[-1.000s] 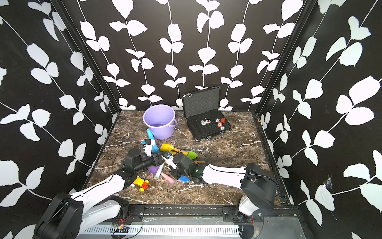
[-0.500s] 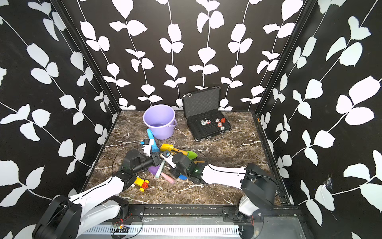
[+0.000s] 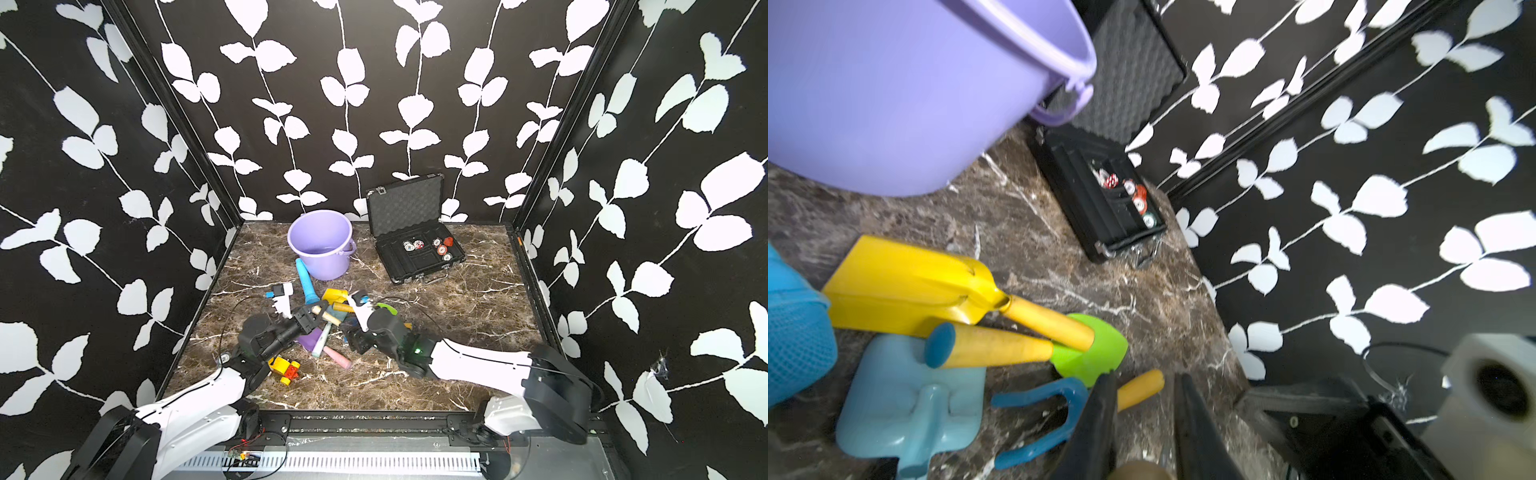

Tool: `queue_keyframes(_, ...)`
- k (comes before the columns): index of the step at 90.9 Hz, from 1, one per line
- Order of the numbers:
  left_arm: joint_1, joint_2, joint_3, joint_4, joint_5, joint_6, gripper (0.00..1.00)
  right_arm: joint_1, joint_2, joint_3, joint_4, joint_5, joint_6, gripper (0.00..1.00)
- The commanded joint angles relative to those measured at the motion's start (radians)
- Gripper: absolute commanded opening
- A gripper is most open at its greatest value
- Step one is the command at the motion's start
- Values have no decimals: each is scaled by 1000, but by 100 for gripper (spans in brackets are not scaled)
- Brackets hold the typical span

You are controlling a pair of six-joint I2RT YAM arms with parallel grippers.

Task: Organize the gardening tools
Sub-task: Pick up the gardening tool from the center of the board.

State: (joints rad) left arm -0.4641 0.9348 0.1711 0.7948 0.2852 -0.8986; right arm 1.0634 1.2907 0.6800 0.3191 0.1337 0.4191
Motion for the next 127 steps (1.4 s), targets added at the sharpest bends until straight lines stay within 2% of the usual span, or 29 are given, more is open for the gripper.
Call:
queue_keyframes(1,0,-66,-10,117,-80,-51,0,-70,-54,-114,203,-77,231,74)
queue_keyframes(10,1,-115,-19,136,-124,-75,0,-112,-66,-201,359,-142,311,77)
queue_keyframes(28,0,-212,-50,185,-193,-117,0,-122,-44,-265,519,-120,399,82)
queue_keyframes(37,0,-256,-57,175,-215,-130,0,-128,-1,-305,676,-133,441,89)
queue_keyframes(49,1,-301,-64,148,-236,-141,0,-131,86,-283,806,-196,469,90)
queue_keyframes(71,0,-340,-72,140,-241,-158,0,-130,291,-209,1081,-284,525,81)
queue_keyframes(77,1,-344,-71,128,-242,-157,0,-130,340,-166,1084,-312,529,78)
queue_keyframes(89,1,-347,-76,123,-245,-154,0,-129,411,-98,1089,-337,549,65)
queue_keyframes(112,1,-348,-89,105,-265,-153,0,-124,399,-81,1088,-316,524,62)
queue_keyframes(119,0,-346,-90,106,-267,-154,0,-122,394,-75,1088,-319,521,53)
queue_keyframes(127,0,-345,-90,99,-270,-154,0,-123,392,-65,1089,-329,520,36)
